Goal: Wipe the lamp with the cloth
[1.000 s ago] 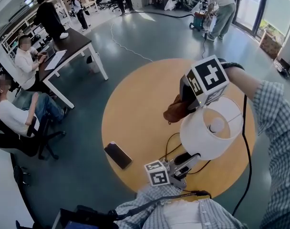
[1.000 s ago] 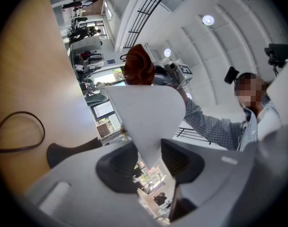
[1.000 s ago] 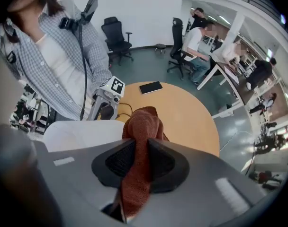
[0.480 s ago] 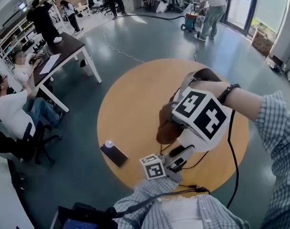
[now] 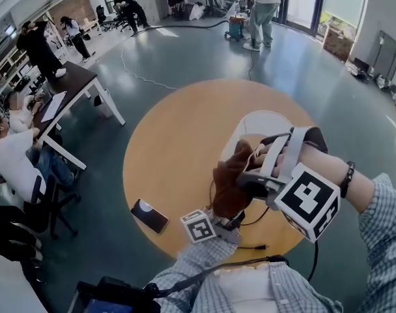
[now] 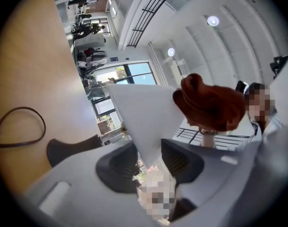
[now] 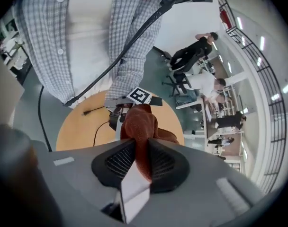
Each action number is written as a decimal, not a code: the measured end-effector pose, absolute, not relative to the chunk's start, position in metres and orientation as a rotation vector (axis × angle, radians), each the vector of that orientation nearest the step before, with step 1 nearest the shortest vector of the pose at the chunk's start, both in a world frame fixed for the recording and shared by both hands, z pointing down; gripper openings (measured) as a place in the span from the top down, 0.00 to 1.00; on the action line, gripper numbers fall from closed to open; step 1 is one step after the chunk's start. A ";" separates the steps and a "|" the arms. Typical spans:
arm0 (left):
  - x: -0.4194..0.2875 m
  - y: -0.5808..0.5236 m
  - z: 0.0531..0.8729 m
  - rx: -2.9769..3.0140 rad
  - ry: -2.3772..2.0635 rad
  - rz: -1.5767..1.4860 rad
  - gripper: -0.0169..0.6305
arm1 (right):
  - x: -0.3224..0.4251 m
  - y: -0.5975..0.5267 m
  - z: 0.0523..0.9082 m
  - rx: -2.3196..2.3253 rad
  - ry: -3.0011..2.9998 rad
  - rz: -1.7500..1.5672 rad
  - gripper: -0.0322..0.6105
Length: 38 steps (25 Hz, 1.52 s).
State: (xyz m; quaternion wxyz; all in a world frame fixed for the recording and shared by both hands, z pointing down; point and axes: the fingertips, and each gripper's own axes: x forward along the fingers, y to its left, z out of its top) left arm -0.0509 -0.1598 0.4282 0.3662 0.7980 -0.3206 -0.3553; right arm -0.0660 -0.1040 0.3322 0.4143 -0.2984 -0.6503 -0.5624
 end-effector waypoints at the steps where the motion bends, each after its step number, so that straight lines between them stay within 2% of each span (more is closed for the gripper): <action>1: -0.053 -0.159 0.430 2.050 -0.819 -0.910 0.73 | -0.063 -0.104 0.333 -0.702 -1.678 -1.398 0.83; 16: -0.060 -0.154 0.430 2.045 -0.779 -0.897 0.73 | 0.023 -0.125 0.366 -0.116 -2.126 -0.910 0.83; 22: -0.067 -0.145 0.434 2.063 -0.779 -0.877 0.72 | 0.020 -0.133 0.394 0.041 -2.346 -0.667 0.83; 32: -0.090 -0.108 0.446 2.286 -1.004 -0.476 0.69 | 0.028 -0.136 0.399 0.196 -2.573 -0.418 0.83; 38: -0.115 -0.109 0.384 2.642 -1.206 -0.133 0.69 | 0.028 -0.134 0.405 0.205 -2.610 -0.369 0.83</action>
